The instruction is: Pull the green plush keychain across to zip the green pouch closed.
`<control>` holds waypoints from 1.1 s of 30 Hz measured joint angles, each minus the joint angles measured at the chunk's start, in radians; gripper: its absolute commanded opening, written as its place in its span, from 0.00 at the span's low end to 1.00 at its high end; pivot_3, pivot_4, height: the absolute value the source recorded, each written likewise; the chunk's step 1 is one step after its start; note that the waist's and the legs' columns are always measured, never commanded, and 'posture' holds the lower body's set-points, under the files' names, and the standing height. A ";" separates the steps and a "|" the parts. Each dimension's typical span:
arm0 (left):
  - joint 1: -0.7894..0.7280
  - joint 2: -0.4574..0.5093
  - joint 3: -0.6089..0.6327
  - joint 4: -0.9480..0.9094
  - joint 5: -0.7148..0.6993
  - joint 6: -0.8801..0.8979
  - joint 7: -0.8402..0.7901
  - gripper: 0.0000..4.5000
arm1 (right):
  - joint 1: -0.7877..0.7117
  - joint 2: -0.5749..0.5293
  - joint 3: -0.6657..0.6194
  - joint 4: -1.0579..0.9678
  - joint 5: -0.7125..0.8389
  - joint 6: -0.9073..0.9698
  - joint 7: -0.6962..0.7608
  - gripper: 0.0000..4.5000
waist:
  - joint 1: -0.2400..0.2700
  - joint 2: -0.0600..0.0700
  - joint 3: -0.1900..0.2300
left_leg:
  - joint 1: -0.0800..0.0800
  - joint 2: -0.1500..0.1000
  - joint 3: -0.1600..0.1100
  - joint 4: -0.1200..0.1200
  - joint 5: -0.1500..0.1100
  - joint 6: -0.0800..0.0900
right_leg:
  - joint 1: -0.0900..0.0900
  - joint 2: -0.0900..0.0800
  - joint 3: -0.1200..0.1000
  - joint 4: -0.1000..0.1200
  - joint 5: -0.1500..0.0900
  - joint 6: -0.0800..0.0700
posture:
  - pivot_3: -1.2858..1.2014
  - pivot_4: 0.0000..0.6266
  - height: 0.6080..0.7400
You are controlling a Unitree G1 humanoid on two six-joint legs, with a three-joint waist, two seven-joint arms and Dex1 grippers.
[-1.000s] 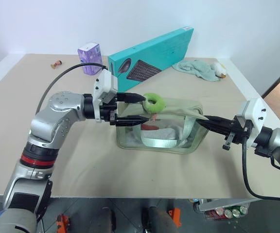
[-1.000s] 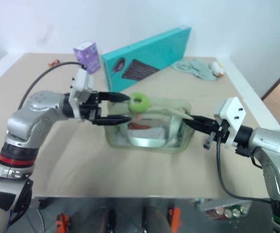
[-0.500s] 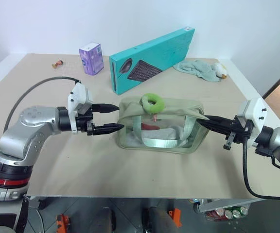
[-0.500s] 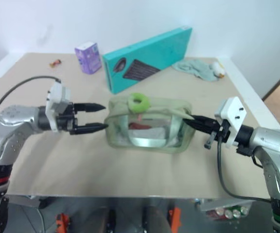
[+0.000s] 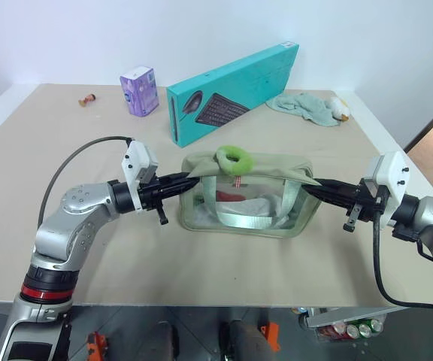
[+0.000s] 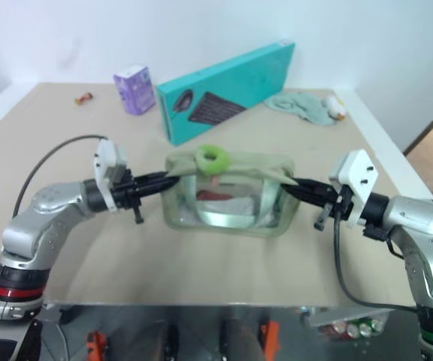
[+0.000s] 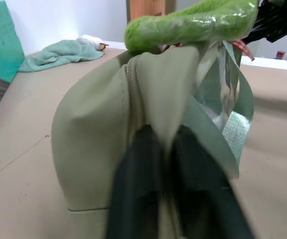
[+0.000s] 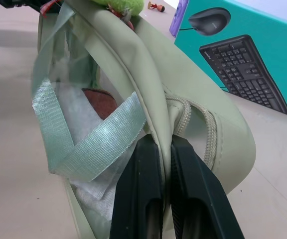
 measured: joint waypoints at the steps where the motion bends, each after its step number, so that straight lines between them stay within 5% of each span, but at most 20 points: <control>1: 0.001 -0.002 0.000 0.000 0.000 0.000 0.001 0.01 | 0.001 -0.001 0.000 0.000 0.002 0.003 0.000 0.00 | 0.000 0.000 0.000 | 0.000 0.000 0.000 0.000 0.000 0.000 | 0.000 0.000 0.000 0.000 0.000 0.000 | 0.52 0.24 1.00; 2: 0.001 -0.004 0.000 0.000 0.000 0.000 0.002 0.01 | 0.002 -0.003 0.000 -0.001 0.005 0.009 0.000 0.00 | 0.000 0.000 0.000 | 0.000 0.000 0.001 0.000 0.000 0.000 | 0.000 0.000 0.000 0.000 0.000 0.000 | 0.52 0.24 1.00; 3: 0.001 -0.006 0.000 0.000 0.000 0.000 0.003 0.00 | 0.002 -0.006 -0.001 -0.003 0.013 0.021 -0.001 0.17 | 0.000 0.000 0.000 | 0.000 0.000 0.001 0.000 0.000 0.000 | 0.000 0.000 0.000 0.000 0.000 0.000 | 0.52 0.24 1.00; 14: -0.001 -0.019 -0.005 0.000 0.001 0.000 -0.006 0.00 | -0.042 -0.141 -0.023 -0.037 0.010 0.054 0.040 0.99 | -0.001 0.000 0.000 | 0.000 -0.001 0.002 0.000 0.000 0.000 | -0.001 -0.001 0.000 0.000 0.000 -0.001 | 0.52 0.24 1.00; 21: -0.011 -0.027 -0.026 0.000 0.002 0.000 -0.004 0.00 | -0.312 -0.057 0.159 -0.164 -0.011 0.080 -0.070 0.99 | 0.001 0.000 0.000 | 0.000 -0.001 0.000 0.000 0.001 0.001 | 0.000 -0.001 -0.001 0.000 0.000 -0.002 | 0.52 0.24 1.00; 32: -0.013 -0.035 -0.031 -0.001 0.002 0.000 0.004 0.00 | -0.318 0.028 0.302 -0.193 -0.068 0.065 -0.087 0.99 | 0.004 0.000 0.000 | -0.002 -0.004 -0.001 0.000 0.000 0.002 | -0.001 -0.005 -0.002 -0.001 -0.001 0.002 | 0.52 0.24 1.00; 33: -0.012 -0.036 -0.031 -0.001 0.002 0.000 0.005 0.00 | -0.322 0.033 0.302 -0.180 -0.073 0.057 -0.085 0.94 | 0.004 0.000 0.000 | -0.002 -0.004 -0.001 0.000 0.001 0.002 | 0.000 -0.005 -0.002 -0.001 -0.002 0.001 | 0.52 0.24 1.00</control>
